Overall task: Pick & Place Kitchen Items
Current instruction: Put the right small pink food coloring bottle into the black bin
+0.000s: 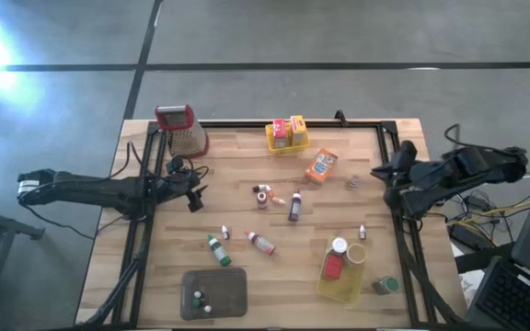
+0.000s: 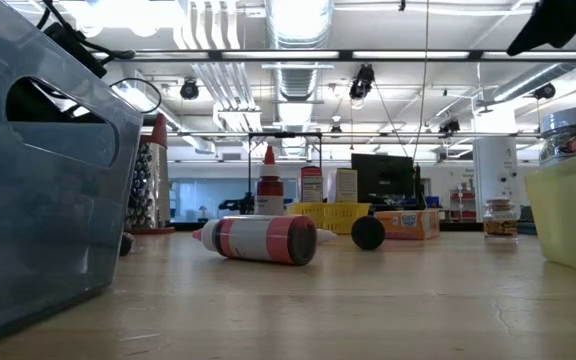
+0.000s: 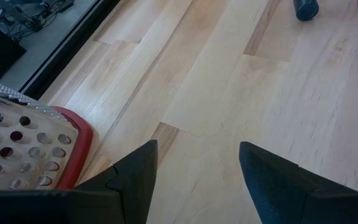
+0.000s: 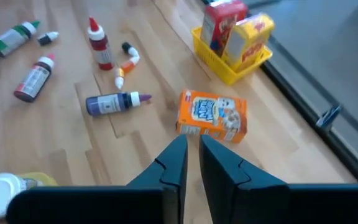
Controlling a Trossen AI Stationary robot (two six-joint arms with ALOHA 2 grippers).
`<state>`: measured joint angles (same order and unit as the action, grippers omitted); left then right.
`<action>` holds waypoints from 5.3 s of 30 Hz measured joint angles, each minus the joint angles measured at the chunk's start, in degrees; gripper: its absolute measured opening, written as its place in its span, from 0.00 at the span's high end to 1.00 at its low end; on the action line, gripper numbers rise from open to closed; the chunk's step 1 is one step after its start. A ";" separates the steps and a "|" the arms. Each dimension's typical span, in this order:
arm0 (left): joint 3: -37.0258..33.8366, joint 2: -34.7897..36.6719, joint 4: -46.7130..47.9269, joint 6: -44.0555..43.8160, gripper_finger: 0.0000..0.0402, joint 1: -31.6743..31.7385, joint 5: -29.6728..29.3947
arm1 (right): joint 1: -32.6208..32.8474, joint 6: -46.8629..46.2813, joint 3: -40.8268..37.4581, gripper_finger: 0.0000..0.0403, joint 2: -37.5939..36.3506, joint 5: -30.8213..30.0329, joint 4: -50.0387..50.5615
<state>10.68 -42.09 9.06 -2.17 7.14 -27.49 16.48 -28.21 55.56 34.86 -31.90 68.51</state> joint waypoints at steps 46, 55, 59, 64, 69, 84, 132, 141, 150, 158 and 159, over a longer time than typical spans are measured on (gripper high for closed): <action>0.00 0.00 -0.01 3.45 0.42 -0.01 0.00 | -0.01 5.90 -3.29 0.62 -14.08 -2.63 0.09; 0.00 0.00 -0.01 3.44 0.42 -0.01 0.00 | -0.01 5.89 -3.29 0.56 -14.08 -2.63 0.10; 0.00 -0.01 -0.02 3.44 0.42 -0.01 0.00 | -0.01 5.90 -3.29 0.54 -14.08 -2.63 0.10; 0.00 0.00 -0.01 3.44 0.42 -0.01 0.00 | -0.01 5.89 -3.29 0.51 -14.08 -2.63 0.11; 0.00 -0.02 -0.02 3.43 0.42 0.00 0.00 | -0.01 5.89 -3.29 0.49 -14.08 -2.63 0.10; 0.00 0.00 -0.02 3.43 0.42 -0.02 0.00 | -0.01 5.66 -3.44 0.43 -13.65 -2.63 -2.20; 0.00 -0.02 -0.02 3.43 0.42 -0.01 -0.01 | 0.01 -72.10 1.22 0.53 22.81 27.49 17.44; 0.00 -0.02 -0.02 3.44 0.42 0.00 -2.60 | -0.03 -77.10 0.59 0.51 30.59 29.81 16.05; 0.00 -0.02 -0.02 3.43 0.42 0.00 -2.60 | 0.00 -81.56 -0.98 0.53 34.89 35.40 9.56; 0.00 0.00 -0.02 3.43 0.42 0.00 -2.60 | -0.01 -86.05 -2.47 0.55 35.33 36.84 7.51; 0.00 -0.02 -0.02 3.43 0.42 0.00 -2.60 | -0.01 -86.37 -2.76 0.55 35.35 36.93 7.37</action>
<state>10.68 -42.11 9.04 1.26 7.14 -30.09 16.47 -114.58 52.79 70.21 5.03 75.87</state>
